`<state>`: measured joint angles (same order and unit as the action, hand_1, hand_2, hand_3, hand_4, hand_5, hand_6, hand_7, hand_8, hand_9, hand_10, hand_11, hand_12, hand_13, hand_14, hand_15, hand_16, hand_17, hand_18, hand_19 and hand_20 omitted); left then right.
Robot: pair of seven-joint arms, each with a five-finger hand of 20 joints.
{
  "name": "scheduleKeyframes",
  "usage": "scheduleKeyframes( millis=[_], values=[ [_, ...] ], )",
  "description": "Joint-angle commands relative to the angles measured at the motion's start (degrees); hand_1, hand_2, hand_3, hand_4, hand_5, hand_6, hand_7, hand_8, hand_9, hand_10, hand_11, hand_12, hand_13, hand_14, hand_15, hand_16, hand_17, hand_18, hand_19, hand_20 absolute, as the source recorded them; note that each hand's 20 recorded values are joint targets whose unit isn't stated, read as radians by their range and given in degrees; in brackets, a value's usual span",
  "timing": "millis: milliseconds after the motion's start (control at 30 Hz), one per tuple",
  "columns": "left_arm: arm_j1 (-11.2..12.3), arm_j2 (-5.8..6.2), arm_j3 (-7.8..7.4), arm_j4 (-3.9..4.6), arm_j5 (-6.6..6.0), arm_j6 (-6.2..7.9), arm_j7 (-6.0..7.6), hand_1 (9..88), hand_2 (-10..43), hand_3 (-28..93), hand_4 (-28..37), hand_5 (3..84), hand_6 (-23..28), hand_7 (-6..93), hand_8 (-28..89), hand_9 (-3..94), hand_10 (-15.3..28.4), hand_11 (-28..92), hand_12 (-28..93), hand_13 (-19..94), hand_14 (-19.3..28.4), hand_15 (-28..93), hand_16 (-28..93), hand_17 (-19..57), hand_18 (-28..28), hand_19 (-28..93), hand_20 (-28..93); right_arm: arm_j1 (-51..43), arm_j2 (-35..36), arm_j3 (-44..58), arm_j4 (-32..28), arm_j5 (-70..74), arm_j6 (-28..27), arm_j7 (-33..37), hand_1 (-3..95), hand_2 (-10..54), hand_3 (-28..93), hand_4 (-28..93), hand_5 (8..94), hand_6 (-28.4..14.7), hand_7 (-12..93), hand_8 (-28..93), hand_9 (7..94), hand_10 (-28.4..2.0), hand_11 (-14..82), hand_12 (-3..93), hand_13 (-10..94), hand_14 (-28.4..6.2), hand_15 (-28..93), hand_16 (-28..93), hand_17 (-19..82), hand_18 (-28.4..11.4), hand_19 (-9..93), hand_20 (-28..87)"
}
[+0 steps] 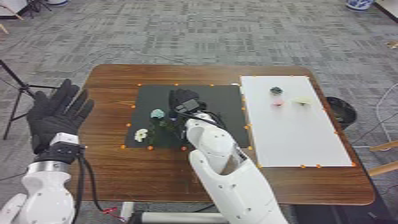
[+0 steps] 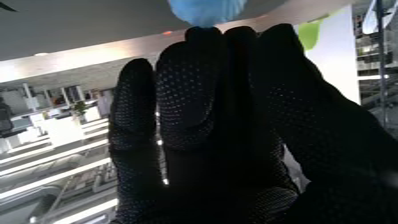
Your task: Arrange flowers
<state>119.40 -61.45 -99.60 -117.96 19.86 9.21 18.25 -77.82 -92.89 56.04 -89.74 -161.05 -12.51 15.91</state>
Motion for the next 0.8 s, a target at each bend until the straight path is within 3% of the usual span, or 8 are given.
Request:
scheduleKeyframes(
  millis=[33,133,167,200,233,267,500,800],
  values=[
    [0.64,-0.11,-0.05,-0.53,-0.27,-0.23,0.72,24.1,16.0,65,-28.3,39.1,7.6,11.2,-10,30.9,13.0,16,6,24,13.9,19,-3,-6.7,14.1,34,8,0.77,0.78,0.18,0.15,-2.03,2.32,-0.16,50.5,-9.5,74,-27,67.4,-1.9,17,-4,69.4,-12.6,14.6,15.7,75,-5.2,56,34,38,-20.6,79,25],
    [-3.54,-0.21,1.83,2.6,0.07,-0.17,0.21,24.0,16.0,65,-28.3,39.1,7.7,11.3,-10,30.9,12.9,16,6,24,13.9,19,-3,-6.7,14.1,34,8,3.45,-1.09,2.42,4.43,-4.95,-0.05,-3.26,46.6,-9.5,74,-28,64.9,-2.3,17,-12,65.7,-13.5,13.8,14.6,74,-6.0,60,29,38,-20.7,79,25],
    [-3.86,-0.25,2.05,2.81,0.08,-0.31,0.11,24.0,16.0,65,-28.3,39.1,7.7,11.3,-10,30.9,12.9,16,6,24,13.9,19,-3,-6.7,14.2,34,8,3.74,-1.0,2.38,4.63,-4.92,-0.36,-3.02,45.9,-9.5,73,-28,64.0,-2.8,17,-12,64.1,-13.8,13.1,14.4,74,-6.1,60,28,37,-20.7,79,25],
    [-3.33,-0.38,1.75,2.34,0.03,-0.31,-0.07,23.9,16.0,65,-28.3,39.1,7.7,11.3,-10,30.9,12.9,16,6,24,13.9,19,-3,-6.7,14.1,35,8,3.61,-0.63,2.04,4.07,-4.69,-0.97,-2.42,45.9,-9.5,71,-28,63.2,-3.2,16,-12,62.8,-14.0,12.7,14.2,73,-6.1,61,29,37,-20.8,79,25],
    [-0.6,-0.38,0.75,0.59,0.04,-0.79,0.63,24.0,16.1,65,-28.3,39.1,7.7,11.3,-10,30.9,12.9,16,6,24,13.9,19,-3,-6.8,14.2,35,8,2.37,0.51,0.88,1.67,-3.97,-1.78,-1.21,46.1,-9.5,70,-28,62.5,-3.5,16,-12,61.5,-14.3,12.2,14.1,72,-6.2,61,29,37,-20.8,79,25],
    [-0.23,-0.36,0.88,0.44,-0.07,-0.52,1.11,24.1,16.1,65,-28.3,39.1,7.7,11.3,-10,30.9,12.9,16,6,24,13.9,19,-3,-6.8,14.2,35,8,2.28,0.61,1.01,1.57,-3.69,-2.06,-1.36,46.3,-9.5,69,-28,62.2,-3.7,15,-12,60.7,-14.5,11.9,14.0,72,-6.3,62,29,37,-20.8,79,25],
    [-0.48,-0.43,0.98,0.68,-0.04,-1.19,1.49,24.0,16.2,65,-28.3,39.2,7.6,11.5,-10,30.9,12.8,16,6,24,14.0,19,-4,-6.7,14.2,35,8,2.76,0.53,1.11,3.1,-6.42,-3.07,-1.73,49.9,-9.5,64,-28,62.4,-3.7,15,-12,60.5,-14.4,11.7,13.9,72,-6.4,63,28,37,-21.1,80,26],
    [0.16,-0.23,0.72,0.08,-0.05,-1.83,1.48,23.9,16.2,65,-28.3,39.2,7.7,11.4,-10,30.9,12.9,16,6,24,13.9,19,-4,-6.7,14.2,35,8,1.44,0.97,0.88,1.86,-6.27,-4.26,-1.4,55.8,-9.5,59,-28,71.2,-1.6,18,-4,67.3,-12.3,13.4,14.5,73,-6.0,63,28,38,-21.2,80,29]
  ],
)
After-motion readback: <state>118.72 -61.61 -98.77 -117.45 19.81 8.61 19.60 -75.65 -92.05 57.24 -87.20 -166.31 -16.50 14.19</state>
